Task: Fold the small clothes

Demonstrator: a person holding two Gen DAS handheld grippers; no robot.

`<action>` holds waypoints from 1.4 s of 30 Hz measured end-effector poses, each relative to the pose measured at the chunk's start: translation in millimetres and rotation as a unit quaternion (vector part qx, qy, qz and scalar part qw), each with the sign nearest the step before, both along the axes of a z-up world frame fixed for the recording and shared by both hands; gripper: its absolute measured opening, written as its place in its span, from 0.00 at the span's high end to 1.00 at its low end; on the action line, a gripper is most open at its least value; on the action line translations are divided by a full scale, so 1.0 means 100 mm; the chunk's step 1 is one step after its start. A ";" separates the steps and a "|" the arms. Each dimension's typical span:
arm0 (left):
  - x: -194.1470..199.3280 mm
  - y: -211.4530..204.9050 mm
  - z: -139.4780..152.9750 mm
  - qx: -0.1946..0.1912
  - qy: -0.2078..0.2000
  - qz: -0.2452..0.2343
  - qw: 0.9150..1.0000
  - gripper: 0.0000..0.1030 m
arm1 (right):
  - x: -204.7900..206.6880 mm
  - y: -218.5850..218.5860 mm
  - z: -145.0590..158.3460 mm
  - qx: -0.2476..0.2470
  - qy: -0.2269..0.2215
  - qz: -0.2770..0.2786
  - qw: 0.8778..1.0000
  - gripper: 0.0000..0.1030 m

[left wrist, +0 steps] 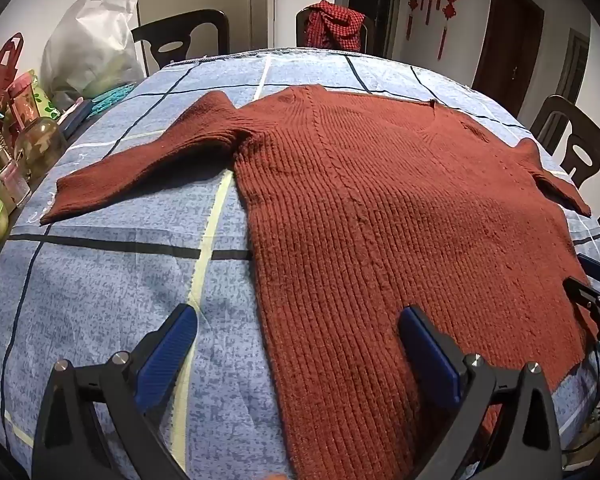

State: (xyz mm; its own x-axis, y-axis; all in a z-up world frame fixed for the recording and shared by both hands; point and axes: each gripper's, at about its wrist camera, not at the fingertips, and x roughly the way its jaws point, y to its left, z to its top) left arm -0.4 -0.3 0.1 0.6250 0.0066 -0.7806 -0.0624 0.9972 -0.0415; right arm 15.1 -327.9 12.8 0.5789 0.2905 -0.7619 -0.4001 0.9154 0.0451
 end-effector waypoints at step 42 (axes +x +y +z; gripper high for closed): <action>-0.05 0.00 0.02 0.004 -0.005 0.010 1.000 0.00 | 0.02 0.00 0.01 -0.009 0.016 -0.005 1.000 0.33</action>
